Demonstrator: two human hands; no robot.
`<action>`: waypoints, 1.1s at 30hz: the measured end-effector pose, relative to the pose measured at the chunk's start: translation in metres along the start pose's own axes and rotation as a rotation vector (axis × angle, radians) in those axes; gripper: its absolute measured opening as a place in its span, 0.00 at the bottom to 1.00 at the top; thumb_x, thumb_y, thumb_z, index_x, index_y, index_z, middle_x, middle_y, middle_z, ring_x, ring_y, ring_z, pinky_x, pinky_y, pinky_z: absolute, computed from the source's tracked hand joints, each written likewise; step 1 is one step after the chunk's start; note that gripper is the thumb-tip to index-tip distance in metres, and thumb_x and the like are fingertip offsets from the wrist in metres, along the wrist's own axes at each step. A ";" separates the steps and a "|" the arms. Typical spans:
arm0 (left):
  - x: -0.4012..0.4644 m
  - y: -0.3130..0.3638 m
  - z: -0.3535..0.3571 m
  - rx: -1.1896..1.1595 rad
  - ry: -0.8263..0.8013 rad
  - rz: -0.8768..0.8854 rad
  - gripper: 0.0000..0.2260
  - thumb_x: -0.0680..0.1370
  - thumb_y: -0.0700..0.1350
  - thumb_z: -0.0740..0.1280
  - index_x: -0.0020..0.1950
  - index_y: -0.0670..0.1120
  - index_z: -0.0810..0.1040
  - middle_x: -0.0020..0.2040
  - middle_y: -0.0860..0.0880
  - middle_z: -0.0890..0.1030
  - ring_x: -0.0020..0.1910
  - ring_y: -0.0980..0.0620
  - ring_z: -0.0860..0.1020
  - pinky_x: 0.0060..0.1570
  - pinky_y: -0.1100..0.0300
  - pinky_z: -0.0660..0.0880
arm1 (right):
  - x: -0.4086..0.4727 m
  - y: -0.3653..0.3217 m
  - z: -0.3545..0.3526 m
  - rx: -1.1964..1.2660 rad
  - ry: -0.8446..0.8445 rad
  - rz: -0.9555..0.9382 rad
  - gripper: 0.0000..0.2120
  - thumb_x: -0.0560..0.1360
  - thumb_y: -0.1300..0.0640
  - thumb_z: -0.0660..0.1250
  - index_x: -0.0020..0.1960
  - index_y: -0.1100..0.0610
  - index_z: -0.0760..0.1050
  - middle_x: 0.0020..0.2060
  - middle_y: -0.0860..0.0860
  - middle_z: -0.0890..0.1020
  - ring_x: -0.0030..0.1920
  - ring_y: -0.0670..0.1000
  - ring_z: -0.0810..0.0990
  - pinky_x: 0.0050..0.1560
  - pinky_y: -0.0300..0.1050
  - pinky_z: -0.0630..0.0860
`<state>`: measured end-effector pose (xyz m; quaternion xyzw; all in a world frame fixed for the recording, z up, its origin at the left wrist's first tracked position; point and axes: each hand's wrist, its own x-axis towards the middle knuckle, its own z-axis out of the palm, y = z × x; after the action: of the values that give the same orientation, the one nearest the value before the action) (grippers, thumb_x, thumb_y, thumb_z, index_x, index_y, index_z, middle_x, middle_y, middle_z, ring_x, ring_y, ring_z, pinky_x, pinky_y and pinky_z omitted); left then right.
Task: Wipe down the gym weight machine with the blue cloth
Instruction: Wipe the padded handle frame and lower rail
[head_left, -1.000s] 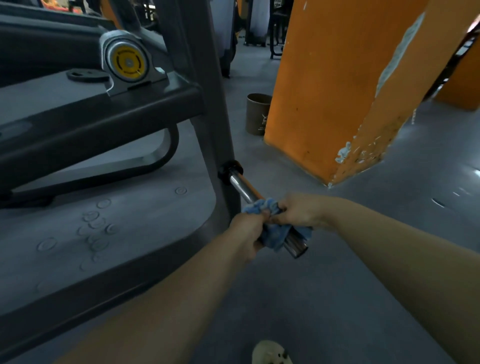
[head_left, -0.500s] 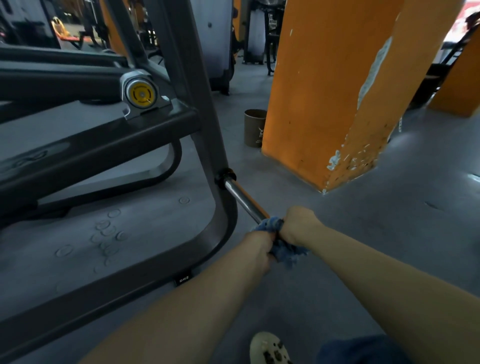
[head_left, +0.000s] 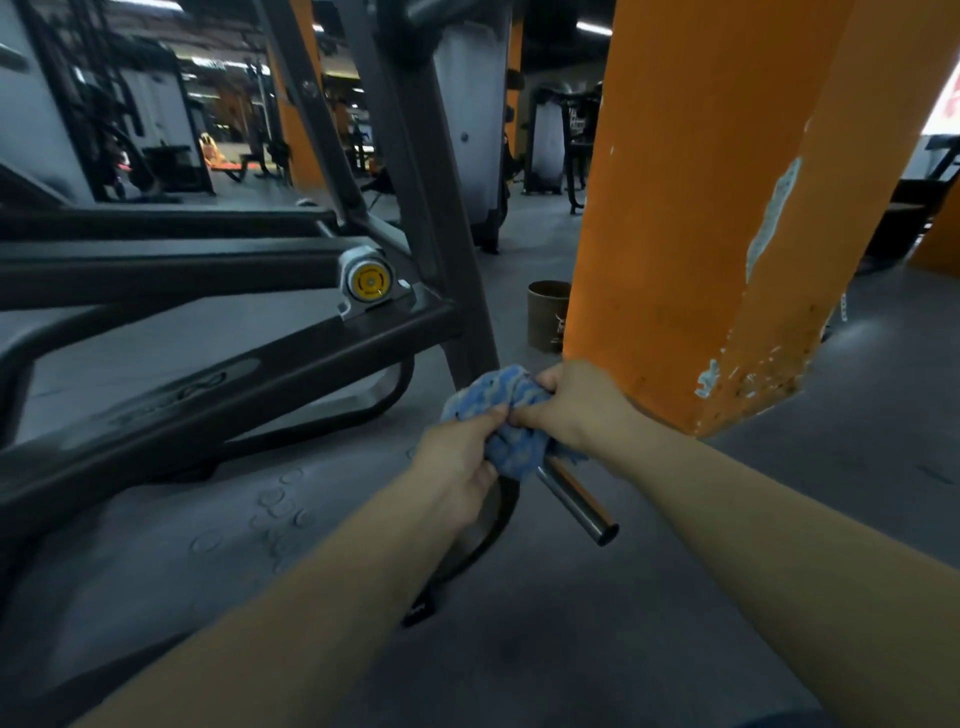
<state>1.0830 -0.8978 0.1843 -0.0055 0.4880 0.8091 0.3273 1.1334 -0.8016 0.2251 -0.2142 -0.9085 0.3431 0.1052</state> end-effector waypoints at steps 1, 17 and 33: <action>-0.004 0.011 -0.001 -0.008 -0.012 0.037 0.05 0.78 0.37 0.63 0.44 0.40 0.76 0.42 0.43 0.81 0.42 0.49 0.79 0.49 0.55 0.76 | 0.002 -0.010 -0.002 0.007 0.014 -0.035 0.09 0.71 0.56 0.71 0.43 0.62 0.78 0.34 0.52 0.78 0.34 0.47 0.77 0.30 0.36 0.73; -0.047 0.188 0.034 0.060 -0.030 0.480 0.04 0.79 0.40 0.62 0.47 0.43 0.76 0.41 0.46 0.80 0.38 0.52 0.78 0.39 0.58 0.77 | 0.016 -0.170 -0.055 -0.081 0.323 -0.518 0.06 0.75 0.56 0.63 0.42 0.58 0.71 0.35 0.50 0.73 0.36 0.48 0.72 0.26 0.31 0.63; -0.052 0.276 0.086 0.143 -0.167 0.354 0.07 0.81 0.40 0.59 0.47 0.40 0.74 0.42 0.43 0.77 0.38 0.49 0.80 0.42 0.55 0.74 | 0.048 -0.250 -0.198 -0.526 0.052 -0.115 0.12 0.78 0.55 0.64 0.57 0.62 0.75 0.51 0.58 0.79 0.45 0.55 0.79 0.45 0.47 0.78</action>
<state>1.0029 -0.9422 0.4630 0.1707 0.5086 0.8150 0.2189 1.0784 -0.8326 0.5411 -0.1911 -0.9740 0.0833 0.0884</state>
